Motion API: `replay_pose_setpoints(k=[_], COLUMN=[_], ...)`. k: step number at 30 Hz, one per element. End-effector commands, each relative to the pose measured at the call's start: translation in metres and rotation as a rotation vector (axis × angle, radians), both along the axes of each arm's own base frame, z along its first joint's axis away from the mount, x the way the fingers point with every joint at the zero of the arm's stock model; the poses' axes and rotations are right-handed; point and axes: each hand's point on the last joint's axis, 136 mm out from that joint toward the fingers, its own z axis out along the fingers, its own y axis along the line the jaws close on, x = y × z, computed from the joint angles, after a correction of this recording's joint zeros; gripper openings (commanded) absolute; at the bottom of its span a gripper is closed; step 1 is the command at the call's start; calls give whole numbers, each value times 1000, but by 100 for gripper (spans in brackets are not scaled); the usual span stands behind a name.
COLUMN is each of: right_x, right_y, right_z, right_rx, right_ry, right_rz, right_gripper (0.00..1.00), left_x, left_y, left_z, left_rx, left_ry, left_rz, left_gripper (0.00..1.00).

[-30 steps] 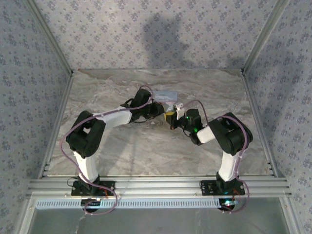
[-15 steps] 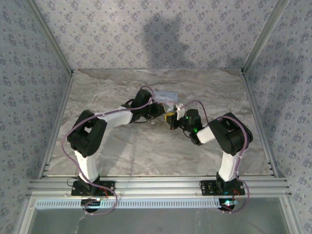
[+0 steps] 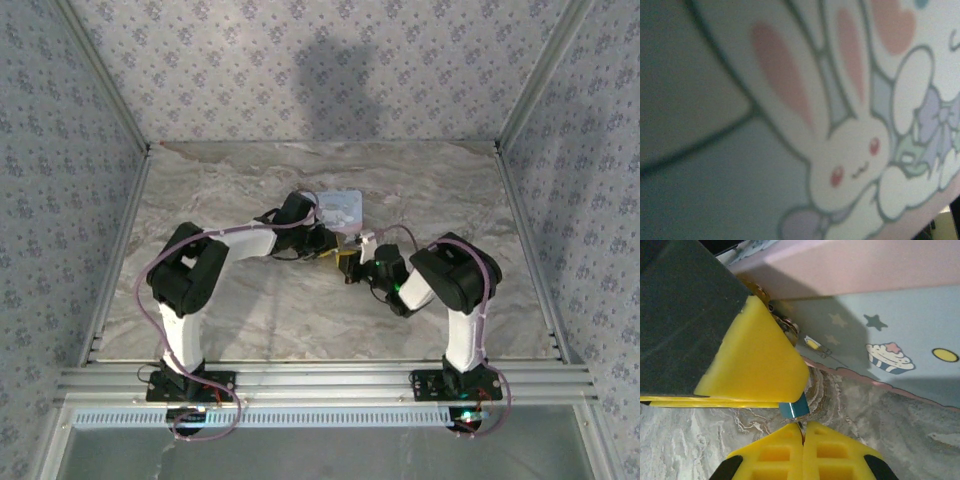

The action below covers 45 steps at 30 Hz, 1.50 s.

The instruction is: Unlock the padlock with the key

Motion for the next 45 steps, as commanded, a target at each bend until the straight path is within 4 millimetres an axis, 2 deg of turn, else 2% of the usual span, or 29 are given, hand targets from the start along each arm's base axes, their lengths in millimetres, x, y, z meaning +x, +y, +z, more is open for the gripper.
replay_pose_setpoints(k=[1, 11, 15, 18, 21, 27, 36, 45], right_x=[1, 0, -1, -2, -2, -4, -4, -4], right_y=[8, 7, 8, 11, 13, 16, 22, 26], right_z=[12, 1, 1, 4, 7, 10, 20, 29], right_rx=[72, 76, 90, 114, 135, 159, 214, 230], right_ry=[-28, 19, 29, 39, 50, 77, 127, 144], right_rz=[-14, -35, -32, -24, -21, -16, -10, -1], right_gripper=[0, 0, 0, 0, 0, 0, 0, 0], left_x=[-31, -23, -19, -13, -9, -6, -6, -8], left_y=[-21, 1, 11, 23, 30, 32, 29, 30], left_z=[9, 35, 45, 47, 46, 43, 30, 14], left_rx=[-73, -83, -119, -174, -239, -316, -318, -276], left_ry=[57, -15, -41, -60, -71, -88, -76, -36], left_rz=[-114, -60, -21, 43, 111, 169, 186, 198], left_gripper=[21, 47, 59, 64, 65, 62, 58, 58])
